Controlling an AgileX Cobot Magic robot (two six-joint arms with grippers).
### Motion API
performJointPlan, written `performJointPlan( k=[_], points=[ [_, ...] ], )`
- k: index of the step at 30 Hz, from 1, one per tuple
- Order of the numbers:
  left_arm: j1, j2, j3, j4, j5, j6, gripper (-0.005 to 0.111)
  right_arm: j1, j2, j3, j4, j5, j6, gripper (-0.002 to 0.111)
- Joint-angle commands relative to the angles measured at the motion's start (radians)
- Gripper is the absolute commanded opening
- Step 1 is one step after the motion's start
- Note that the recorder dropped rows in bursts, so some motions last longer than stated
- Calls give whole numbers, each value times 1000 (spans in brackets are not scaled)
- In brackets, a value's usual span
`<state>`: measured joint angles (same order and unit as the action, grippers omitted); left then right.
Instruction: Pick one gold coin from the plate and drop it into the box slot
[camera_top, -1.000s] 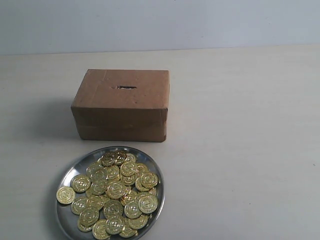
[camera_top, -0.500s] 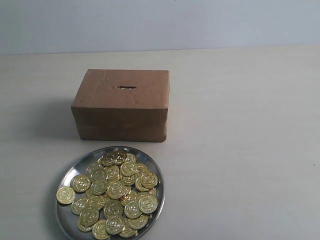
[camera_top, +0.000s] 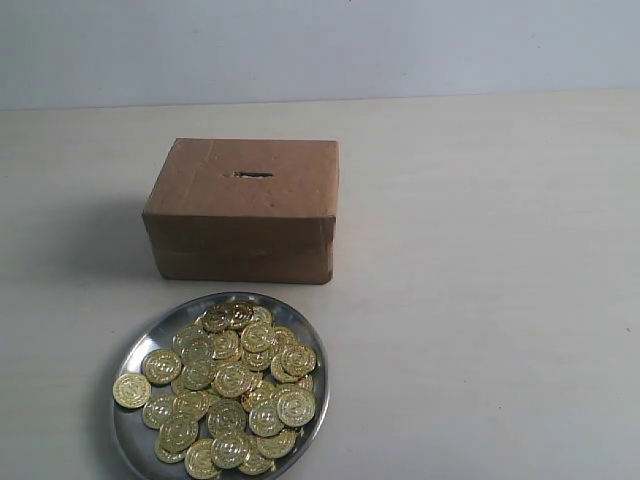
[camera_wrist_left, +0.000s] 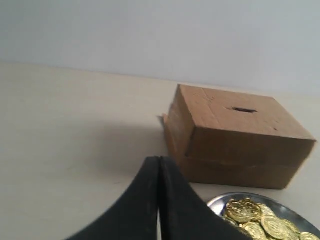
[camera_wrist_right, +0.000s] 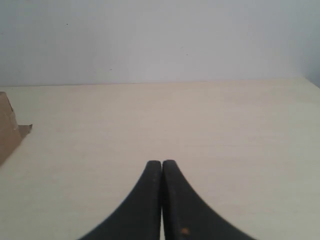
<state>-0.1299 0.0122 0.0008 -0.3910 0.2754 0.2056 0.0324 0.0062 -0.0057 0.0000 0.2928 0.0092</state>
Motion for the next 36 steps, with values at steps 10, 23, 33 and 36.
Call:
performJointPlan(
  k=[10,23,33,36],
  points=[
    [73,-12,-1,67,67,-1,0,-4,-6,6,0,-9,-4,0],
    [82,-12,-1,193,78,-173,0,-4,-6,6,0,-9,-4,0],
    [100,-12,-1,260,74,-244,0,-4,-6,6,0,-9,-4,0],
    [100,-12,-1,260,74,-244,0,-4,-6,6,0,-9,-4,0]
  ],
)
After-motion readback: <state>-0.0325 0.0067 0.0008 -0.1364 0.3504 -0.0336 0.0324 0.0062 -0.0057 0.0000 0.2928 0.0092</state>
